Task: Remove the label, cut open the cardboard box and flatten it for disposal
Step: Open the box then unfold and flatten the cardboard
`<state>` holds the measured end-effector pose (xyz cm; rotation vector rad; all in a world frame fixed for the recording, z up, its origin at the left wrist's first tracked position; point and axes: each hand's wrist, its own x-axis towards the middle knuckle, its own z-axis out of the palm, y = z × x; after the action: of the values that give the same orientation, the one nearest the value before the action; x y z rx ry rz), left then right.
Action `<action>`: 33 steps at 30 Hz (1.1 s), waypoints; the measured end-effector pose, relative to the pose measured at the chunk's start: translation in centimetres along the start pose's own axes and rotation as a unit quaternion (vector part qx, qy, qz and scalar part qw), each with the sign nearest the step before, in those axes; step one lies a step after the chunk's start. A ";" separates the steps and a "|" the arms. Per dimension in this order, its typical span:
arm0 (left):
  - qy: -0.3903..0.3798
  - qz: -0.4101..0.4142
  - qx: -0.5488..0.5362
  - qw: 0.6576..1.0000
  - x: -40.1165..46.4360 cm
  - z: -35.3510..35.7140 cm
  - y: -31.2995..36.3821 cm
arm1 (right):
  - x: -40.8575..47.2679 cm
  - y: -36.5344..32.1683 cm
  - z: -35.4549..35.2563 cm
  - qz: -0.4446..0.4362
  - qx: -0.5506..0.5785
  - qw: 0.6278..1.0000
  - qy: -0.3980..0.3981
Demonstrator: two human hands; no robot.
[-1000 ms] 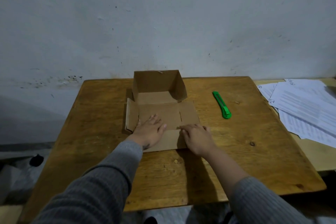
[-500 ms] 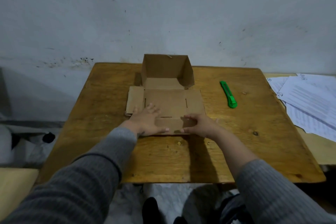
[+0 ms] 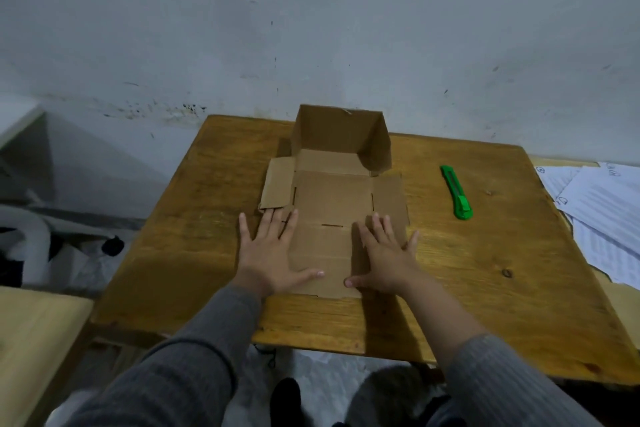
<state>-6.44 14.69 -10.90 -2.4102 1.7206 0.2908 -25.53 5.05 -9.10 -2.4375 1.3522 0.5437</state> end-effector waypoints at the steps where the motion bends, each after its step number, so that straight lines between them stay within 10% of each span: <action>1: 0.001 -0.009 -0.004 1.000 0.1 -0.1 -0.2 | 0.4 -0.1 -0.4 -0.008 -0.026 1.000 -0.007; 21: -0.089 -0.056 -0.096 0.990 1.1 0.0 -1.6 | 1.7 1.8 0.3 -0.003 0.058 0.995 -0.077; 33: -0.085 -0.059 -0.039 0.994 0.9 -2.2 -1.5 | 0.8 0.7 -0.4 0.064 0.165 0.984 0.024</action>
<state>-4.57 13.82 -8.93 -2.4491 1.5144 0.5403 -25.63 3.90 -9.15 -2.1192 1.4919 0.2647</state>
